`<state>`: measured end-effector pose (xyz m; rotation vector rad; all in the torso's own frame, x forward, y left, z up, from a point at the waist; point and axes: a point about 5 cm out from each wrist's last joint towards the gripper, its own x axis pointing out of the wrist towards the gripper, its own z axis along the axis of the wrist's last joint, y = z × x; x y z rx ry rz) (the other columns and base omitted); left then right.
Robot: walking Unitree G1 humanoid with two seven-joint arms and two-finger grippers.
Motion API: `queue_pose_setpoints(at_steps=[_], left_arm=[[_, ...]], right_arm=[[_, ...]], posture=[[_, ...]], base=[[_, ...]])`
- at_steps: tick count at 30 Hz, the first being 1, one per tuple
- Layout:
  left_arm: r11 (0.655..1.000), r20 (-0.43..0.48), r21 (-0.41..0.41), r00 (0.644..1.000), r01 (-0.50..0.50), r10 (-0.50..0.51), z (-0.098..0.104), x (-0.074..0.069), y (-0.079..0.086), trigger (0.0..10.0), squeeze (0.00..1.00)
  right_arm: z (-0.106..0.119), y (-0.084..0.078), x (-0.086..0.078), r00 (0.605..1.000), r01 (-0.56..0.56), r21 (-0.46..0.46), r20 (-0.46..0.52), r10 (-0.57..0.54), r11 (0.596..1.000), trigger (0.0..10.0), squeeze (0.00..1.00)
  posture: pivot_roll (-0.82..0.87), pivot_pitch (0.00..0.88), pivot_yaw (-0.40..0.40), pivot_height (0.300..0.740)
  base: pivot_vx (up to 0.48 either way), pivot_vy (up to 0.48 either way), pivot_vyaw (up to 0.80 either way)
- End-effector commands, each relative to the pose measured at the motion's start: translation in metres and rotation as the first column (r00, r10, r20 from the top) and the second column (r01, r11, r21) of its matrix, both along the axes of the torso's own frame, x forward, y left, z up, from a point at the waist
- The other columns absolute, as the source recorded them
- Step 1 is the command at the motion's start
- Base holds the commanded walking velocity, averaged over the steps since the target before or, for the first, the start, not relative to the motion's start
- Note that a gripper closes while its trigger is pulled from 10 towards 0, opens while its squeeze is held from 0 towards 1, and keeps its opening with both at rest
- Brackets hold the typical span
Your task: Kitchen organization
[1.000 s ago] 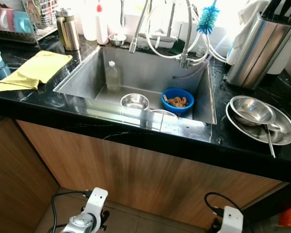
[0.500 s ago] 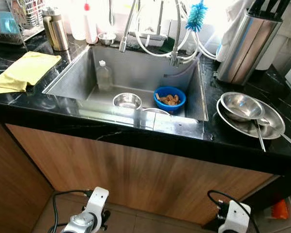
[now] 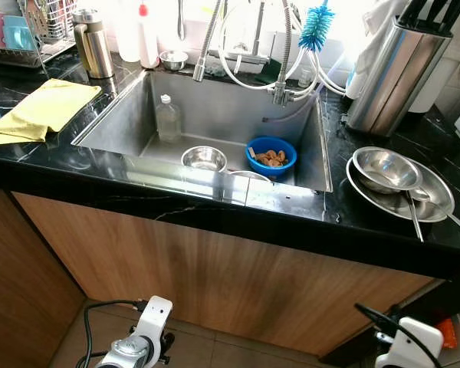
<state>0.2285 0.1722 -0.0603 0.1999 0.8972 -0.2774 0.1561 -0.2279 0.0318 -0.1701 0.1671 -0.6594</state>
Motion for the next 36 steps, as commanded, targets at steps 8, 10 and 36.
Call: queue_pose_setpoints(at_steps=[8, 10, 36], left_arm=[[1.0, -0.014, 0.01, 1.0, 0.018, -0.018, -0.001, -0.002, 0.0, 10.0, 0.0], [1.0, -0.014, 0.01, 1.0, 0.016, -0.016, -0.002, -0.003, 0.0, 10.0, 0.0], [1.0, -0.015, 0.009, 1.0, 0.008, -0.008, -0.002, -0.003, 0.001, 10.0, 0.0]], right_arm=[[0.033, -0.008, 0.027, 0.993, -0.077, -0.052, 0.086, 0.081, 0.996, 10.0, 0.0], [0.039, -0.002, 0.042, 0.98, -0.163, -0.035, 0.112, 0.166, 0.986, 10.0, 0.0], [0.051, 0.01, 0.064, 0.952, -0.255, -0.006, 0.174, 0.252, 0.967, 10.0, 0.0]], posture=[[0.16, 0.009, -0.126, 0.711], [0.16, 0.003, -0.13, 0.711], [0.17, 0.009, -0.127, 0.711]], base=[[0.0, 0.0, 0.0], [0.0, 0.0, 0.0], [0.0, 0.0, 0.0]])
